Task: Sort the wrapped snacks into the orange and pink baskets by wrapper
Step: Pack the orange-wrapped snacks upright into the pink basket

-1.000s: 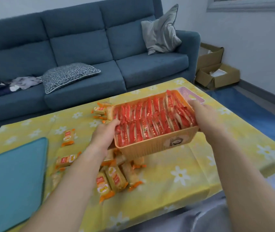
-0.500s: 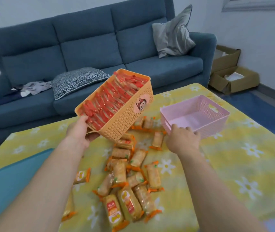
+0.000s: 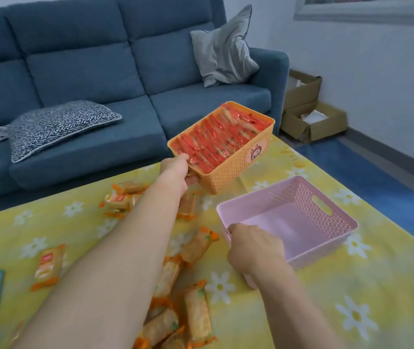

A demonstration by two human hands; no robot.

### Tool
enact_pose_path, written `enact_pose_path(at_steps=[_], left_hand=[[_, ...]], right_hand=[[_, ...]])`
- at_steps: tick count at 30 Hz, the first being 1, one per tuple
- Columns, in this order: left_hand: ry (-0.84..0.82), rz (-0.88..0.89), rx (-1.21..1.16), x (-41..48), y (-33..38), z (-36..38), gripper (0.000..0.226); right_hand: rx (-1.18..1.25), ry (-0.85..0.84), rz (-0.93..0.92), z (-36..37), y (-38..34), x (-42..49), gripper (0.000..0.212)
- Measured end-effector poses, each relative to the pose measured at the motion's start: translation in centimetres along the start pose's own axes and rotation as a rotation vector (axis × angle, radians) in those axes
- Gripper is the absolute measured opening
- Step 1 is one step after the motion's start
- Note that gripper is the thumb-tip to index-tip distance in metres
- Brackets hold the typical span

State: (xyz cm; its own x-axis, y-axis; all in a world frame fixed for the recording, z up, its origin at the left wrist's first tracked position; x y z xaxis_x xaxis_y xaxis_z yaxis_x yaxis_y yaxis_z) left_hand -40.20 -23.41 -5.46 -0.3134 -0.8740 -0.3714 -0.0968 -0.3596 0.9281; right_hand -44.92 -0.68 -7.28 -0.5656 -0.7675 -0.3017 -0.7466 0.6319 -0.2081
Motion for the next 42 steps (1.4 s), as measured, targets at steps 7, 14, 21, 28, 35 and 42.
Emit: enact_pose_path(at_steps=[7,14,21,28,35,42], left_hand=[[-0.043,-0.073,0.162,3.0,-5.1,2.6,0.017],[-0.129,-0.089,0.189,0.8,-6.8,0.5,0.012],[-0.13,0.294,0.741,-7.6,-3.5,-9.3,0.011],[0.034,0.327,0.998,-19.6,-9.1,-24.2,0.005],[0.008,0.129,1.064,-25.0,-16.5,-26.0,0.049],[-0.049,0.084,1.09,-26.4,-19.1,-23.6,0.074]], right_hand=[[0.144,0.037,0.017,-0.5,0.1,1.1,0.033],[0.214,-0.036,-0.049,0.4,-2.1,0.8,0.038],[0.404,0.251,-0.142,-3.0,-6.9,-1.8,0.019],[0.069,-0.135,-0.172,6.9,-10.1,-4.4,0.061],[-0.009,-0.088,-0.11,9.8,-8.8,-7.4,0.049],[0.364,0.067,-0.063,5.6,-7.8,-9.6,0.032]])
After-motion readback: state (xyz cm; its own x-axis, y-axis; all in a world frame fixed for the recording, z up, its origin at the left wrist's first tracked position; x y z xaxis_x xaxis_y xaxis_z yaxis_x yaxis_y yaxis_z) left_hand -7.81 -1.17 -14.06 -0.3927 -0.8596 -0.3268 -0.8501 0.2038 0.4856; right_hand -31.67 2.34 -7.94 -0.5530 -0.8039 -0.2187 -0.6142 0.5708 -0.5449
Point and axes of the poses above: each hand's wrist, its own x-axis towards the middle knuckle, its own z-axis out of the palm, y = z × x, the point moved 10 cm from there along x, towards the middle knuckle, and after that the axes turned 2 degrees about -y, right-handed, at the moved point
